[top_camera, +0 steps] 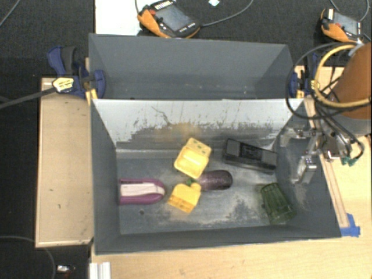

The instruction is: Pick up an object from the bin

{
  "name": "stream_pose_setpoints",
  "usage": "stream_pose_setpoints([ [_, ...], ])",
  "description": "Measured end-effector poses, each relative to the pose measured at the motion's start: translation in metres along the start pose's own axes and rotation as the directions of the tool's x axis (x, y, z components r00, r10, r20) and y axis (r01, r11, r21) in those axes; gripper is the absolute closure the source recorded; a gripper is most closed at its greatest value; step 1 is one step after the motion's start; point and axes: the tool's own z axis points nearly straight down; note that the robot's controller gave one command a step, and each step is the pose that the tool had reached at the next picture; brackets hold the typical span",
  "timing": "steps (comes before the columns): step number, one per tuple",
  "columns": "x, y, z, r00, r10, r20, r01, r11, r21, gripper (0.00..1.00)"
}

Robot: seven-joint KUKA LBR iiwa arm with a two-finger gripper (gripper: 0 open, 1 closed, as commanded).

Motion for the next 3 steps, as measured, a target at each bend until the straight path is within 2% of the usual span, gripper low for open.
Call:
stream_pose_setpoints([
  [1,-0.001,0.001,-0.005,1.0,-0.006,0.008,0.006,1.0,0.002,0.0],
  [2,-0.021,0.015,0.085,0.964,0.266,0.01,-0.266,0.964,-0.001,0.0],
  [3,-0.052,0.007,0.079,0.977,0.213,0.019,-0.213,0.977,0.0,0.0],
])
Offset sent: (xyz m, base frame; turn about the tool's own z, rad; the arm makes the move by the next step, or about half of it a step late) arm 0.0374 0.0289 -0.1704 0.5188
